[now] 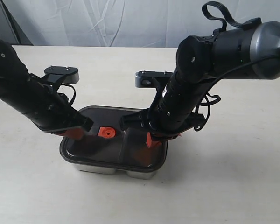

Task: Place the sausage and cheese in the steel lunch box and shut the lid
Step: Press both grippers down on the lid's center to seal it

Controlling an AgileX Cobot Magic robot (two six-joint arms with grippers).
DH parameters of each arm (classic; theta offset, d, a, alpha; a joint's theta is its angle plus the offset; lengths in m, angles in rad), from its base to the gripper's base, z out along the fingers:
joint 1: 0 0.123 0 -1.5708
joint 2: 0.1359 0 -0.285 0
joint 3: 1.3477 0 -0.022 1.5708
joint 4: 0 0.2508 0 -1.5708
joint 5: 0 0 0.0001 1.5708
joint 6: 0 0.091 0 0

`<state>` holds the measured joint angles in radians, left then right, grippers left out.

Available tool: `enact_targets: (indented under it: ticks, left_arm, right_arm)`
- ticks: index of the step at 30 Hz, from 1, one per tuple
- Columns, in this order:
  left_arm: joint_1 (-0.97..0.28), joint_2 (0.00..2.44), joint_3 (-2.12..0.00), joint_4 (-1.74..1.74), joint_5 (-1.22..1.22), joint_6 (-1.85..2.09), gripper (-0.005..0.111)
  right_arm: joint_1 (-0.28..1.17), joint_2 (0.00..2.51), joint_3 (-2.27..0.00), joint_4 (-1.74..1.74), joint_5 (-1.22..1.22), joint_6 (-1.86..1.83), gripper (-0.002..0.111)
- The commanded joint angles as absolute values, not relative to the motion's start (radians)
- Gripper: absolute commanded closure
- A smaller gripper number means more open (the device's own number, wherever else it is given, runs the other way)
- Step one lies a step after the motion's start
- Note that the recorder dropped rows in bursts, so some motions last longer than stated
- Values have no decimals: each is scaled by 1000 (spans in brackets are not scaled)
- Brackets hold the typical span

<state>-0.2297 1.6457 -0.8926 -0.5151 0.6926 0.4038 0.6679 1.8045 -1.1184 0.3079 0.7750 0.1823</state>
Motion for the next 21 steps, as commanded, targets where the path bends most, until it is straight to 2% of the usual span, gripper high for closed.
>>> enact_targets:
  ticks: [1, 21]
  left_arm:
    - [-231, 1655, -890, -505, 698, 403, 107]
    - [-231, 1722, -890, -506, 688, 404, 107]
  right_arm:
    - [670, 1848, -1112, 298, 768, 176, 109]
    - [670, 1916, -1112, 321, 772, 133, 109]
